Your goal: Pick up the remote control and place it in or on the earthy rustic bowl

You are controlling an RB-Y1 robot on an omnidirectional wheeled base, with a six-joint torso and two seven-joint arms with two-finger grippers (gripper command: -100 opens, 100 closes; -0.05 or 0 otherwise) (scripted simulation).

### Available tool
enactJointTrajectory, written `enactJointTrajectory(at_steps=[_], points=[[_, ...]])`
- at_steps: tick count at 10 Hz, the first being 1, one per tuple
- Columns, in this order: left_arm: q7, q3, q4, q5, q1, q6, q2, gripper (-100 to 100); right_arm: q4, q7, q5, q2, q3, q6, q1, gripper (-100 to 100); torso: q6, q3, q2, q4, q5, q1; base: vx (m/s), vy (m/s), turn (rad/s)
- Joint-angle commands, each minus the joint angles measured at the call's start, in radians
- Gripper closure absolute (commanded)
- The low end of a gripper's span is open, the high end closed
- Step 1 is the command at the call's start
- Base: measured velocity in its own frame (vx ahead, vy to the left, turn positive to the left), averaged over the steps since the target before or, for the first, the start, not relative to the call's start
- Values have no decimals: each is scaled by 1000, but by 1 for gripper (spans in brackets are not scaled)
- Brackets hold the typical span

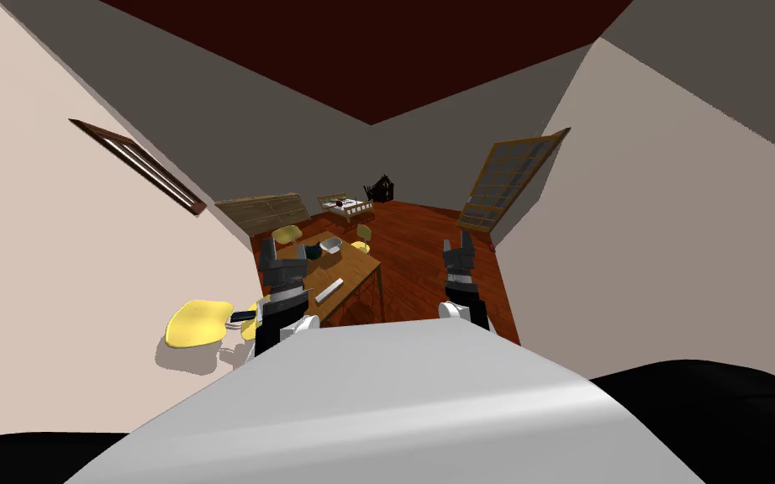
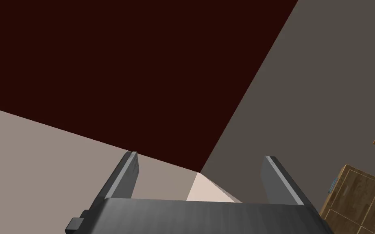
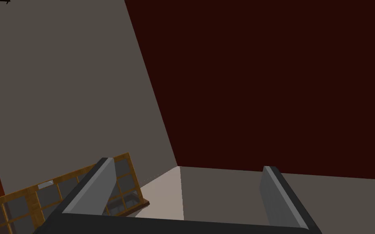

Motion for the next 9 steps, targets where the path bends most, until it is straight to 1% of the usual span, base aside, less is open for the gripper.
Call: enactJointTrajectory(at_steps=[1, 3, 6, 7, 9], points=[[3, 4, 15, 2, -11, 15, 34, -100, 0, 0, 0, 0, 0, 0, 0, 0, 0, 0, 0, 0, 0, 0, -9, -4, -40], [10, 12, 47, 7, -36, 49, 81, -100, 0, 0, 0, 0, 0, 0, 0, 0, 0, 0, 1, 0, 0, 0, -22, -10, -66], [26, 32, 121, 20, -97, 128, 142, -100, 0, 0, 0, 0, 0, 0, 0, 0, 0, 1, 2, 0, 0, -1, -38, -20, -101], [26, 32, 121, 20, -97, 130, 142, -100, 0, 0, 0, 0, 0, 0, 0, 0, 0, 1, 2, 0, 0, -1, -33, -16, -35], [40, 49, 183, 32, -150, 188, 175, -100, 0, 0, 0, 0, 0, 0, 0, 0, 0, 1, 2, 0, 0, -1, -34, -23, -115]])
